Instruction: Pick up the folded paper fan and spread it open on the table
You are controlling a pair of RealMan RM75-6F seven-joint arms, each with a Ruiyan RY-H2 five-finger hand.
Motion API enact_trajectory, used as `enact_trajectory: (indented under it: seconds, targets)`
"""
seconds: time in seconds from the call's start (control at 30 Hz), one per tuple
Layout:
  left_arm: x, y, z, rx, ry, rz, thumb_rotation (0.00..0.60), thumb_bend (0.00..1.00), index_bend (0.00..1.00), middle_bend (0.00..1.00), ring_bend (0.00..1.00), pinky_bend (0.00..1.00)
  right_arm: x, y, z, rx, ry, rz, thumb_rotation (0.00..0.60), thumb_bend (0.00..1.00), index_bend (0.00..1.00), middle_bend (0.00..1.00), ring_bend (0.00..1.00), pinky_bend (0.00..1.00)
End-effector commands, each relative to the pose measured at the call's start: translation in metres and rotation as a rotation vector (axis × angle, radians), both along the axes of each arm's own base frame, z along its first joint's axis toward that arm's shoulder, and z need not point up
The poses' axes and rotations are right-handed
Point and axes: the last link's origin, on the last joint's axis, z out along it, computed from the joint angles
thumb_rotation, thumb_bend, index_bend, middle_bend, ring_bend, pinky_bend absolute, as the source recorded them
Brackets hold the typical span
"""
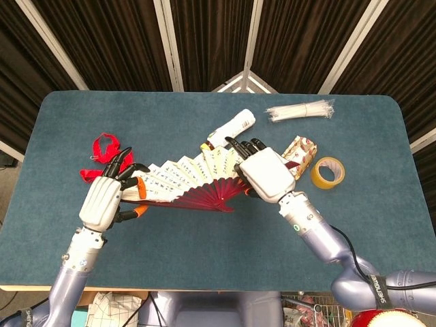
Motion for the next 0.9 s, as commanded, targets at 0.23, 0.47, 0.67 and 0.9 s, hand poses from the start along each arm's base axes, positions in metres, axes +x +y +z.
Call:
enact_trajectory:
  seconds: [0.23, 0.47, 0.67, 0.9]
  targets:
    - [0.006, 0.003, -0.004, 0.002, 0.023, -0.021, 0.600, 0.44, 0.66, 0.31, 0.00, 0.09, -0.008, -0.003, 0.009, -0.016, -0.020, -0.027, 0.600, 0.45, 0.76, 0.11, 0.22, 0.22]
    - [0.001, 0.004, -0.003, -0.011, 0.037, 0.001, 0.600, 0.44, 0.66, 0.31, 0.00, 0.09, -0.017, -0.007, 0.020, -0.032, -0.056, -0.054, 0.600, 0.45, 0.76, 0.11, 0.22, 0.22]
    - [-0.001, 0.007, -0.004, 0.005, 0.063, -0.002, 0.600, 0.44, 0.66, 0.31, 0.00, 0.09, -0.024, -0.009, 0.026, -0.045, -0.054, -0.059, 0.600, 0.45, 0.76, 0.11, 0.22, 0.22]
    - [0.003, 0.007, -0.008, 0.023, 0.094, -0.022, 0.600, 0.44, 0.65, 0.31, 0.01, 0.09, -0.032, -0.010, 0.028, -0.038, -0.038, -0.070, 0.600, 0.45, 0.76, 0.11, 0.22, 0.22]
